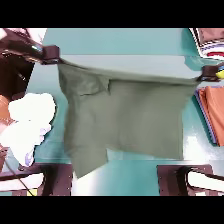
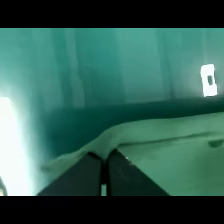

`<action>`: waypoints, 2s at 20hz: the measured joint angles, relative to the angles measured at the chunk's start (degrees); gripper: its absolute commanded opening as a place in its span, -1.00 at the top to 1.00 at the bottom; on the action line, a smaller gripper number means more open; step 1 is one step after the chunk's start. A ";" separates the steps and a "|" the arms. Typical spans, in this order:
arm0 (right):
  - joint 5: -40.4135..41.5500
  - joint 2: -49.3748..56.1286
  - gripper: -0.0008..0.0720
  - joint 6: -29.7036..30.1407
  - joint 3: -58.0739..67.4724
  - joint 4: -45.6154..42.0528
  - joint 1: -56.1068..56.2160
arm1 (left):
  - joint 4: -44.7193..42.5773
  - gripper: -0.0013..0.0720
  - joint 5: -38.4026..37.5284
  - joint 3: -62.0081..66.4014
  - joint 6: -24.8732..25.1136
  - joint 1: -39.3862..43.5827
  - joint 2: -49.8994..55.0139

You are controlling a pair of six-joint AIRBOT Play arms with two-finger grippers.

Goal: Fold the shirts.

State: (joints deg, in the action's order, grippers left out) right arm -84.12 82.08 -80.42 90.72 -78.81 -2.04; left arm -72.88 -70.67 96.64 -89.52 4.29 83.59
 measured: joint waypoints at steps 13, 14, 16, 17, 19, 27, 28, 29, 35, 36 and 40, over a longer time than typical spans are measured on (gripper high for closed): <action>3.45 16.26 0.93 -0.09 13.35 -1.07 1.33 | -0.42 0.90 12.20 -0.42 1.81 -0.11 11.39; 3.78 15.30 0.93 -0.11 10.84 -1.09 1.66 | -0.59 0.90 10.47 -1.16 2.10 -0.13 11.45; 5.42 13.27 0.92 -0.50 4.90 -1.07 2.40 | -0.66 0.90 8.63 -3.61 2.71 -0.15 11.52; 6.32 12.24 0.92 -1.05 2.03 -1.01 2.60 | -0.66 0.90 8.17 -5.09 3.08 -0.15 11.58; 8.11 10.60 0.26 -2.43 -3.23 -0.66 2.99 | -0.59 0.63 8.46 -8.22 3.76 -0.15 11.61; 7.17 2.27 -0.08 -2.60 -11.82 8.13 0.48 | -1.77 -0.21 1.25 -13.55 6.95 -0.11 6.40; 6.34 -0.09 -0.08 -2.14 -13.33 8.63 -0.20 | -2.73 -0.21 -0.24 -15.21 7.28 -0.13 4.00; 6.12 -2.60 -0.08 -1.79 -15.13 8.96 -0.90 | -3.69 -0.21 -1.27 -17.46 7.34 -0.15 1.40; 5.75 -19.41 -0.08 -0.61 -28.96 10.10 -2.62 | -5.40 -0.21 -2.34 -43.32 2.49 -0.20 -20.11; 6.32 -21.90 -0.08 -0.55 -30.97 10.23 -2.58 | -4.76 -0.21 -1.92 -47.95 1.40 -0.20 -23.32; 8.04 -28.26 -0.08 -0.46 -35.32 10.80 -2.14 | 2.03 -0.21 0.66 -63.14 -1.88 -0.15 -32.35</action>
State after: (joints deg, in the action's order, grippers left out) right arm -76.07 53.82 -80.88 55.40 -68.01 -4.19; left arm -70.85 -70.02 33.50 -91.39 4.14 51.24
